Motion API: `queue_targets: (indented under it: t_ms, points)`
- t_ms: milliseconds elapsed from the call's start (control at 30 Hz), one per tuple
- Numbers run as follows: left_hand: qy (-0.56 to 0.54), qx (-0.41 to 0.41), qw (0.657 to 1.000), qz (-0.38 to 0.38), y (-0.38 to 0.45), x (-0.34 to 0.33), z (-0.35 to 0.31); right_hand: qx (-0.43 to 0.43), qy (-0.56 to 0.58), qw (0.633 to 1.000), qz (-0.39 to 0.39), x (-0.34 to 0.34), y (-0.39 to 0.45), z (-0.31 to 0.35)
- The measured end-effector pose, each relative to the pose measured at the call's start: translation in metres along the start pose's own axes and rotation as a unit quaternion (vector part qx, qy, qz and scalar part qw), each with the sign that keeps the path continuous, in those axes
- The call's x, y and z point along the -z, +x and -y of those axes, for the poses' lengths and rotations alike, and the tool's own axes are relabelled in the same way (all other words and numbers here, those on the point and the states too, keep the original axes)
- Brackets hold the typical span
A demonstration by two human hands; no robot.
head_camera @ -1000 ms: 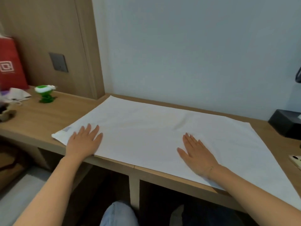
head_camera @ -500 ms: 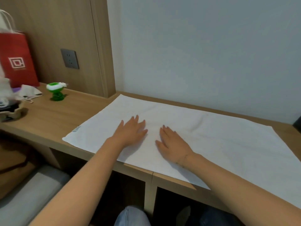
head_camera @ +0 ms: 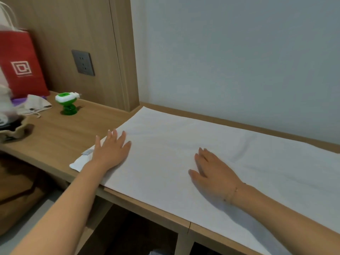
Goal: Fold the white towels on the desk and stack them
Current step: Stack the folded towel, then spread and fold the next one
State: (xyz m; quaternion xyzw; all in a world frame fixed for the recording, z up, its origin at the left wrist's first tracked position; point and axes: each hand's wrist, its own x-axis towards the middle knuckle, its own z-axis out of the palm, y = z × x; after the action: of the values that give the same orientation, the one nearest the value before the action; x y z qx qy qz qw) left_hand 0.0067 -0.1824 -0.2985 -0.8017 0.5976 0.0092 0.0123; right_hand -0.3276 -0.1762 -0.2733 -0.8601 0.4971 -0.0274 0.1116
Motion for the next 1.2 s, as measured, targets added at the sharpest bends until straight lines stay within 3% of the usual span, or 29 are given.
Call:
queue_targets:
  t_ms: [67,167,233,367,600,867,967,1067,1133,1200]
  points:
    - [0.021,-0.044,0.998,-0.026,0.006,0.008,-0.017,0.017,0.002,1.0,-0.026,0.014,0.033,-0.002]
    - [-0.119,-0.107,0.987,-0.012,0.03,0.029,-0.058,0.036,-0.013,0.998,-0.048,0.024,0.086,-0.002]
    - [-0.15,-0.128,0.98,-0.003,0.055,0.038,-0.085,0.025,-0.029,0.999,-0.029,0.017,0.111,-0.002]
    - [-0.114,-0.099,0.988,0.045,0.102,0.026,-0.097,0.005,-0.047,0.999,-0.019,-0.013,0.128,-0.006]
    - [-0.047,-0.065,0.997,0.005,0.145,0.007,-0.048,0.012,-0.048,0.998,-0.026,-0.017,0.128,-0.011]
    - [-0.094,-0.051,0.994,0.001,0.145,0.019,-0.041,-0.011,-0.039,0.999,-0.013,-0.014,0.124,-0.011]
    - [-0.194,-0.052,0.978,-0.063,0.13,0.023,-0.042,-0.005,-0.03,1.0,0.0,-0.008,0.122,-0.01]
    - [-0.22,-0.061,0.962,-0.151,0.119,0.028,-0.033,0.003,0.023,1.0,-0.02,0.006,0.13,-0.014]
    - [-0.273,-0.063,0.952,-0.125,0.118,0.031,-0.033,0.005,0.078,0.995,-0.062,0.023,0.148,-0.018]
    - [-0.234,-0.07,0.968,-0.05,0.116,0.024,-0.04,0.001,0.071,0.995,-0.076,0.043,0.178,-0.021]
